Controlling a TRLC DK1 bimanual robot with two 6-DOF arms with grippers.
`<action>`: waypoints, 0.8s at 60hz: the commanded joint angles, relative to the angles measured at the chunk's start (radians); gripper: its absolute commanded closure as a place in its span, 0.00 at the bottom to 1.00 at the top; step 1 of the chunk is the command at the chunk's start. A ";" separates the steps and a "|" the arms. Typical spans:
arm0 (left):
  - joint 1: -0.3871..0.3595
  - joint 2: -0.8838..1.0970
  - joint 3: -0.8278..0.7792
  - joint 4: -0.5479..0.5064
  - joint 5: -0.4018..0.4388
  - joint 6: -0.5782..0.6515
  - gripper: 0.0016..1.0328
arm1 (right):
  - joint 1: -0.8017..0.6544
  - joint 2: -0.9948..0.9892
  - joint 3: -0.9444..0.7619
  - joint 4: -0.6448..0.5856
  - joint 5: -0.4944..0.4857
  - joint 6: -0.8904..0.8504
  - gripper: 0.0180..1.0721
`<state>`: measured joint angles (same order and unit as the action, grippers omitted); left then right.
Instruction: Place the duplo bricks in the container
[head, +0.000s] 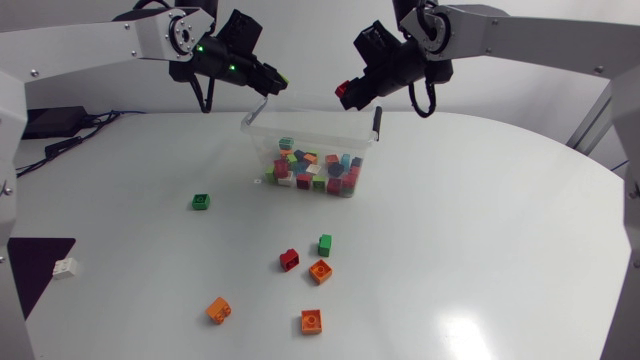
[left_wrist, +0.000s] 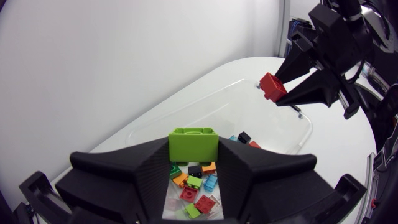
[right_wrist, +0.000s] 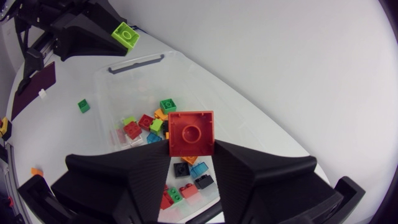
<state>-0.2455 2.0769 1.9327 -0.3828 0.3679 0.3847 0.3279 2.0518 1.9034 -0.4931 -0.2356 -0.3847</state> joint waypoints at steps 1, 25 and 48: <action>-0.001 0.055 0.048 0.007 -0.015 -0.030 0.53 | 0.010 0.065 0.048 -0.002 0.025 0.015 0.16; 0.075 -0.279 -0.238 -0.068 -0.017 0.102 0.05 | 0.002 -0.205 -0.196 -0.041 -0.030 -0.097 0.04; 0.071 -0.756 -0.936 -0.205 0.003 0.615 0.06 | 0.109 -0.550 -0.702 -0.048 -0.053 -0.276 0.04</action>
<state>-0.1612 1.3640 1.1046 -0.5545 0.3622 0.8707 0.4210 1.5108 1.2800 -0.5247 -0.2878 -0.6308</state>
